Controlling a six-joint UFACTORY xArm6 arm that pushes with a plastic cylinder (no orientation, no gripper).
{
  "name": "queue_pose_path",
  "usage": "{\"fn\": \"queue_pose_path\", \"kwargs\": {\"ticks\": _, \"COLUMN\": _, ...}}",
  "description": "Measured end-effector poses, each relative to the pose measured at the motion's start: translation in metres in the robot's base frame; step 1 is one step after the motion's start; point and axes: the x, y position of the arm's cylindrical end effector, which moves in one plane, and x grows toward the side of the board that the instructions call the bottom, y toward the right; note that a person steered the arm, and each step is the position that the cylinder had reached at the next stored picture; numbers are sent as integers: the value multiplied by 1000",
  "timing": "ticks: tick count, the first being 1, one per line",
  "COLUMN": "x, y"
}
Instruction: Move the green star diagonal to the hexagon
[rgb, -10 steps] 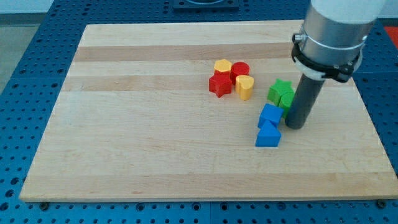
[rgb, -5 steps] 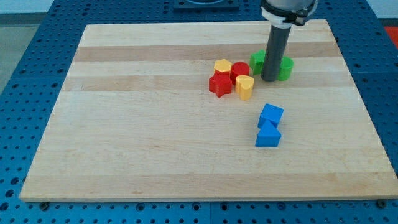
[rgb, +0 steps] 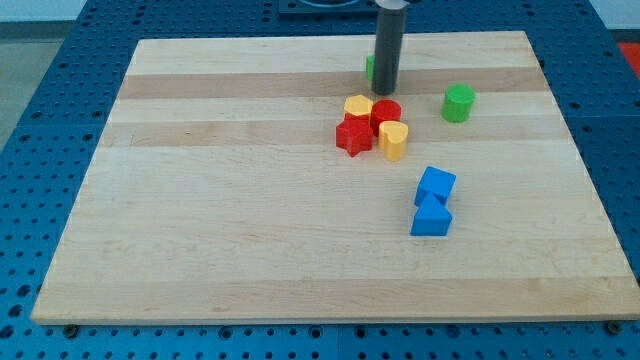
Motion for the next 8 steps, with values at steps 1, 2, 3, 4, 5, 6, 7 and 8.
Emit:
{"fn": "queue_pose_path", "kwargs": {"ticks": 1, "x": -23, "y": 5}}
{"fn": "queue_pose_path", "kwargs": {"ticks": 2, "x": -32, "y": 31}}
{"fn": "queue_pose_path", "kwargs": {"ticks": 3, "x": -33, "y": 55}}
{"fn": "queue_pose_path", "kwargs": {"ticks": 4, "x": -51, "y": 65}}
{"fn": "queue_pose_path", "kwargs": {"ticks": 5, "x": -67, "y": 47}}
{"fn": "queue_pose_path", "kwargs": {"ticks": 6, "x": -68, "y": 9}}
{"fn": "queue_pose_path", "kwargs": {"ticks": 7, "x": -68, "y": -13}}
{"fn": "queue_pose_path", "kwargs": {"ticks": 8, "x": -64, "y": -15}}
